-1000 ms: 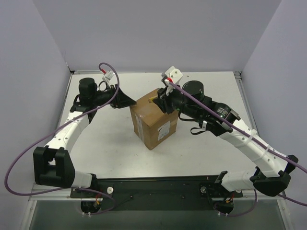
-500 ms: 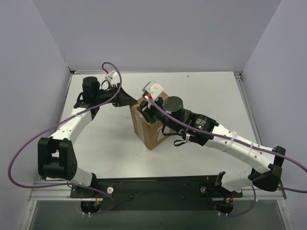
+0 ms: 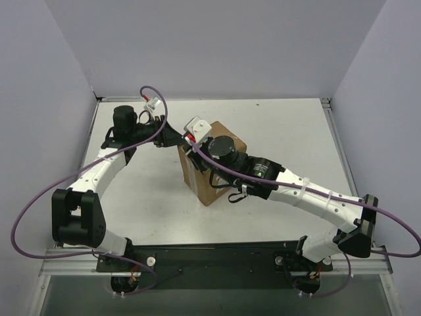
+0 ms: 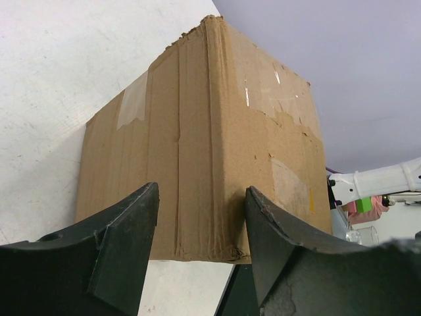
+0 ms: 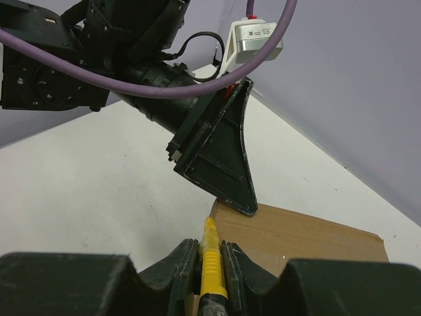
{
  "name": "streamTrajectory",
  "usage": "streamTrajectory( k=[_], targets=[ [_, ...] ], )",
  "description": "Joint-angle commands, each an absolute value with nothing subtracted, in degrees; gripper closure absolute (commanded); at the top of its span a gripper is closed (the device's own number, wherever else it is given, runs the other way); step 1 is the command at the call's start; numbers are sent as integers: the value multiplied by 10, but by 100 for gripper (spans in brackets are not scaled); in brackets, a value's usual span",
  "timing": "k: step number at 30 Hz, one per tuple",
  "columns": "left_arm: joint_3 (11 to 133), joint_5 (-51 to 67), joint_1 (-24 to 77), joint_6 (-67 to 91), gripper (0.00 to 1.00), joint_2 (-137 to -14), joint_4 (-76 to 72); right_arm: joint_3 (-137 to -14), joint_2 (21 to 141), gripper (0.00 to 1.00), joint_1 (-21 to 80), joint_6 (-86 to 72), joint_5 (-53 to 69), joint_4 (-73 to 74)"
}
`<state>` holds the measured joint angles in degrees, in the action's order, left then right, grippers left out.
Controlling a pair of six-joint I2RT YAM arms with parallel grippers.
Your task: Unpack the express box
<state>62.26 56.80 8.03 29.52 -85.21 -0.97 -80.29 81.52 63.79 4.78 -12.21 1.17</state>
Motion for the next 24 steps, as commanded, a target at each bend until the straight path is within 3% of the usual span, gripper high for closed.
streamTrajectory(
  k=[1,24],
  targets=[
    [619,558,78,280,36,-846,-7,-830,814,100,639,51,-146,-4],
    [628,549,78,269,39,-857,-1,-818,824,100,610,-16,-113,30]
  ],
)
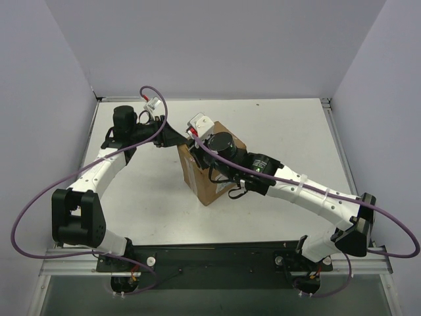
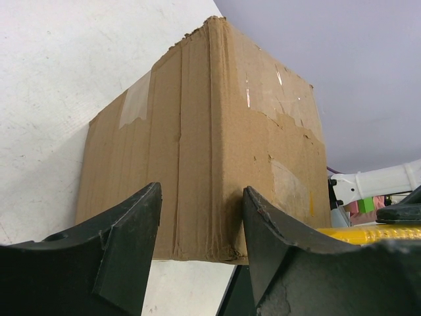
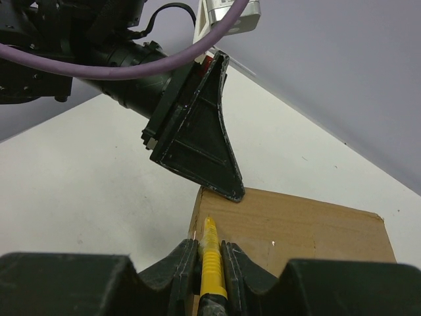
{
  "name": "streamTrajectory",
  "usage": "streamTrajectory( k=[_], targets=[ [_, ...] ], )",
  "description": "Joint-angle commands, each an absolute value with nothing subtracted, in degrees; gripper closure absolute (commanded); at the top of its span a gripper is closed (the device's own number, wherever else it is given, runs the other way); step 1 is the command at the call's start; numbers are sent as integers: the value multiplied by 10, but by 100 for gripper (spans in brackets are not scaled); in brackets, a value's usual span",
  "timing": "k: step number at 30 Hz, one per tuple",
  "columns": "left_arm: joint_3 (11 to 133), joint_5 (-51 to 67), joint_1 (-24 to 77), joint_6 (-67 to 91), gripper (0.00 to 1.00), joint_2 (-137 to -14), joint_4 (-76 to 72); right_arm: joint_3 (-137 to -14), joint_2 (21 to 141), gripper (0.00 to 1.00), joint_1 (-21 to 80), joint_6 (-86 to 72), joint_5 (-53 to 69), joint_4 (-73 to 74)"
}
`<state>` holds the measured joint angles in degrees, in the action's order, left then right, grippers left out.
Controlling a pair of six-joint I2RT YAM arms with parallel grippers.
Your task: Unpack the express box
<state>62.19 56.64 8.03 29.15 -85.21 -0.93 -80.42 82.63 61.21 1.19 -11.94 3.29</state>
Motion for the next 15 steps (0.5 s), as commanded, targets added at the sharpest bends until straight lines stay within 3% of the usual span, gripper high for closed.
streamTrajectory(
  k=[1,15],
  targets=[
    [628,549,79,269,39,-858,-1,-817,824,100,609,-18,-113,30],
    [628,544,78,259,40,-858,23,-818,802,100,637,27,-146,4]
  ],
)
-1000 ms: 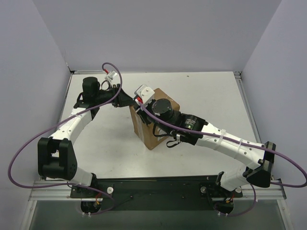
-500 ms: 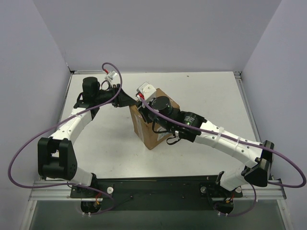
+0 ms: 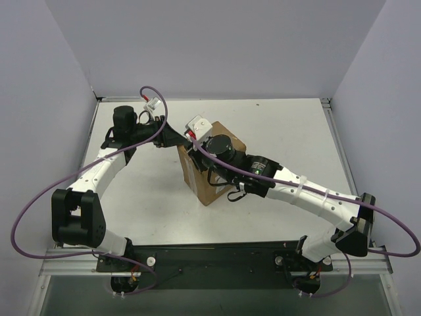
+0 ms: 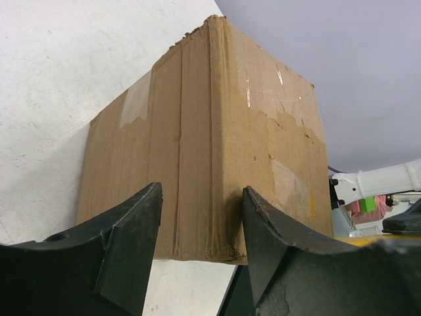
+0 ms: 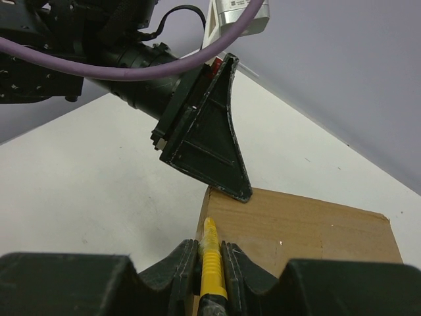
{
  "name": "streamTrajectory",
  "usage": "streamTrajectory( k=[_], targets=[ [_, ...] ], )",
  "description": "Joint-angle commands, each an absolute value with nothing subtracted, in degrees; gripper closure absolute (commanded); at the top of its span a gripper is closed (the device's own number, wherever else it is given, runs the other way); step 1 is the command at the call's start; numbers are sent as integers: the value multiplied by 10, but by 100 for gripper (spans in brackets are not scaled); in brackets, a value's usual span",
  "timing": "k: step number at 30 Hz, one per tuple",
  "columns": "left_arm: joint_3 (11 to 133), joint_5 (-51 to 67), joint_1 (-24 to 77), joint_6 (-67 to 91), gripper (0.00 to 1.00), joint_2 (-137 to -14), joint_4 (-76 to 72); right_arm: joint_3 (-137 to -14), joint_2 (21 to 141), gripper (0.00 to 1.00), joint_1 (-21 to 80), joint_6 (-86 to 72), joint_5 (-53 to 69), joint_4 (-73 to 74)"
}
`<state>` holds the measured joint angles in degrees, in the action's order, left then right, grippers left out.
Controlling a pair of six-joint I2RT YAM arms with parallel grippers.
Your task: Unpack the express box
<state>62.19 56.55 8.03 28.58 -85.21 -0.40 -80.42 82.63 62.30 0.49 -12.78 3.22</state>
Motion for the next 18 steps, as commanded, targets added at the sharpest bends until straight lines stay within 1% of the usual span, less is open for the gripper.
streamTrajectory(
  k=[1,18],
  targets=[
    [628,544,79,259,40,-858,24,-819,804,100,639,27,-148,4],
    [626,541,79,259,40,-854,25,-816,816,100,642,37,-171,-27]
  ],
)
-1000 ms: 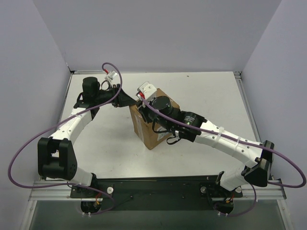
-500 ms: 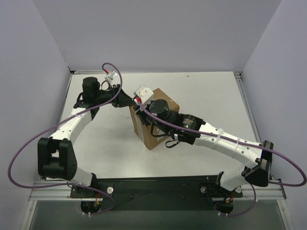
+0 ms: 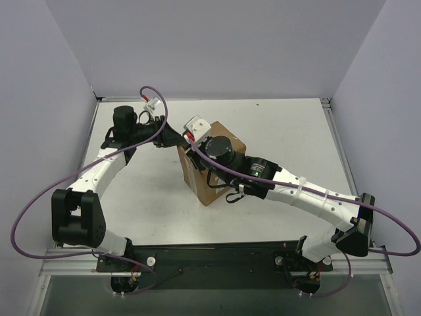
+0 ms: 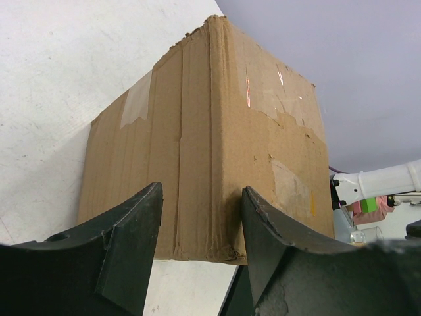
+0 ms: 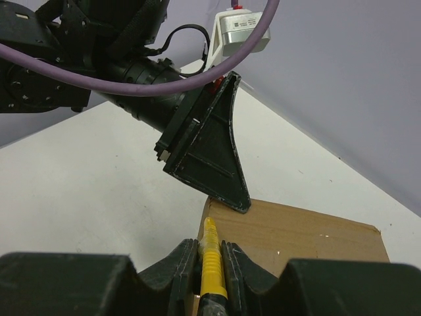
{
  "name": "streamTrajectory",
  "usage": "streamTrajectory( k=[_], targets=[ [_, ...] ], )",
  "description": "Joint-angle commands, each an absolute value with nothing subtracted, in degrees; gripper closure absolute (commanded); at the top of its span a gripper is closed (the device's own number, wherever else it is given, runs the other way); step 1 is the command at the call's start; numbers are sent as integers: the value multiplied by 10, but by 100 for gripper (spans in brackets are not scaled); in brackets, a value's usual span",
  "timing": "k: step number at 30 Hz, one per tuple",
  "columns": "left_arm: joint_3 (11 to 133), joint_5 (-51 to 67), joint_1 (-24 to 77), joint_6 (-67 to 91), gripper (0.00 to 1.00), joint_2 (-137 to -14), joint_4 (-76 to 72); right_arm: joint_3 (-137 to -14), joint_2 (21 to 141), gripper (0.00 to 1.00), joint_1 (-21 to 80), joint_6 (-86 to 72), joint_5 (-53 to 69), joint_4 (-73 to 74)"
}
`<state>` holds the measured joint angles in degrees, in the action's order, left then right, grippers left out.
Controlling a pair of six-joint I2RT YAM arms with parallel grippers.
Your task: Unpack the express box
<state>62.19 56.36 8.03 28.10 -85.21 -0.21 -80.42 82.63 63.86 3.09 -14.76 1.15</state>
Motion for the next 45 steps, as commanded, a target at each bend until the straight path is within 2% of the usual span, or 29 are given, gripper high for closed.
streamTrajectory(
  k=[1,23,30,45],
  targets=[
    [625,541,79,259,40,-855,24,-816,818,100,643,36,-171,-25],
    [624,529,78,263,41,-856,19,-825,831,100,634,-18,-140,51],
    [623,505,77,248,45,-856,44,-832,814,100,635,-37,-134,128],
    [612,468,78,205,50,-846,81,-809,767,100,638,-54,-121,199]
  ],
)
